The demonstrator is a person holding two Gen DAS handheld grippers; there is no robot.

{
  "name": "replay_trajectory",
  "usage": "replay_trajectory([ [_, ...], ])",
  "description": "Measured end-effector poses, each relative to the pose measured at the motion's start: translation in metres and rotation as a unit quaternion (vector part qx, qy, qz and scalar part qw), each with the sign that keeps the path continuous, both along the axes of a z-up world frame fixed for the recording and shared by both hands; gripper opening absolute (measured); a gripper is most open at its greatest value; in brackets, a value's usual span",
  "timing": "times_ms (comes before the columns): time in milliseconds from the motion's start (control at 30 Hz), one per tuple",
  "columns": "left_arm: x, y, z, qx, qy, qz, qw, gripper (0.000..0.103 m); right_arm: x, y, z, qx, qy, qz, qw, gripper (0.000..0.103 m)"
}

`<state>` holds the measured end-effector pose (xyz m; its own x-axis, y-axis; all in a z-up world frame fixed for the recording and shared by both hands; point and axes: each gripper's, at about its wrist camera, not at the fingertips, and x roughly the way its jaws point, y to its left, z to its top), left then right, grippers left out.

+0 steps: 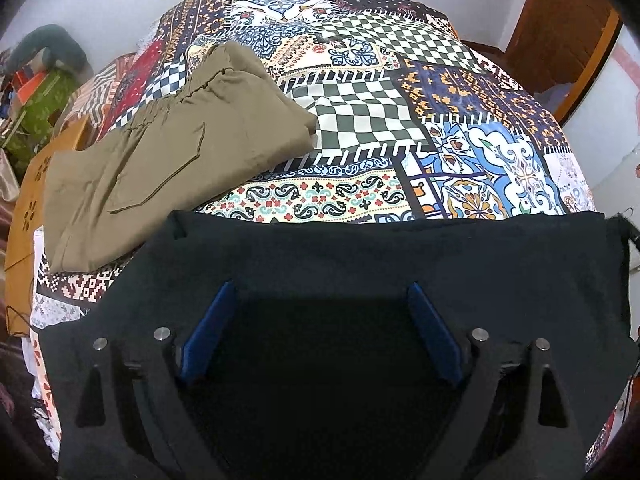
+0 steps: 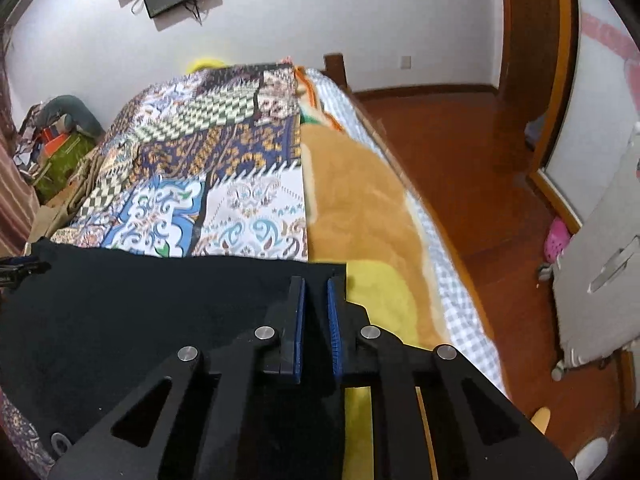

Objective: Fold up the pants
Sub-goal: 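Pull the black trousers flat with both grippers and release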

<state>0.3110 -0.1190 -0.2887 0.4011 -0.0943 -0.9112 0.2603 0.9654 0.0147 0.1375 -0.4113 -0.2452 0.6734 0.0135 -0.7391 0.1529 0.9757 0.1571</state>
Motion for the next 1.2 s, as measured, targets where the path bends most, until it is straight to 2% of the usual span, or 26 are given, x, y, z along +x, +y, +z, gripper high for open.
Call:
replay_trajectory([
  [100, 0.0, -0.002, 0.002, 0.008, -0.003, -0.002, 1.0, 0.089, 0.004, 0.003, 0.012, -0.025, -0.021, 0.003, 0.999, 0.008],
  [233, -0.001, -0.005, 0.006, 0.014, -0.007, -0.007, 0.9999, 0.089, 0.019, 0.002, 0.014, -0.04, -0.02, 0.004, 0.999, 0.008],
  [367, -0.005, -0.005, 0.015, 0.016, -0.018, -0.007, 0.9997, 0.089, 0.039, -0.002, -0.013, -0.039, 0.031, 0.0, 0.999, 0.008],
  [467, -0.01, 0.001, 0.031, 0.014, -0.042, -0.002, 0.999, 0.089, 0.044, -0.005, -0.033, -0.043, 0.074, -0.005, 0.996, 0.007],
  [533, -0.015, 0.012, 0.044, 0.012, -0.06, 0.009, 0.9981, 0.089, 0.041, -0.008, -0.035, -0.03, 0.082, -0.013, 0.996, 0.007],
  [700, -0.031, 0.056, 0.081, 0.006, -0.102, 0.051, 0.9934, 0.089, 0.023, -0.012, -0.009, -0.021, 0.067, -0.018, 0.997, 0.009],
  [767, -0.04, 0.079, 0.093, 0.01, -0.117, 0.07, 0.9906, 0.089, 0.017, -0.01, 0.0, -0.016, 0.058, -0.013, 0.998, 0.019],
  [867, -0.056, 0.115, 0.106, 0.023, -0.135, 0.1, 0.9855, 0.089, 0.009, 0.006, 0.018, -0.018, 0.039, 0.008, 0.999, 0.023],
  [1033, -0.078, 0.175, 0.11, 0.029, -0.141, 0.156, 0.9773, 0.089, 0.019, 0.05, 0.042, -0.021, 0.027, 0.066, 0.997, 0.024],
  [1133, -0.088, 0.206, 0.105, 0.021, -0.138, 0.181, 0.9735, 0.089, 0.027, 0.086, 0.056, -0.022, 0.008, 0.109, 0.994, 0.037],
  [1200, -0.091, 0.225, 0.099, 0.02, -0.135, 0.193, 0.9716, 0.089, 0.036, 0.116, 0.065, -0.025, -0.01, 0.141, 0.99, 0.039],
])
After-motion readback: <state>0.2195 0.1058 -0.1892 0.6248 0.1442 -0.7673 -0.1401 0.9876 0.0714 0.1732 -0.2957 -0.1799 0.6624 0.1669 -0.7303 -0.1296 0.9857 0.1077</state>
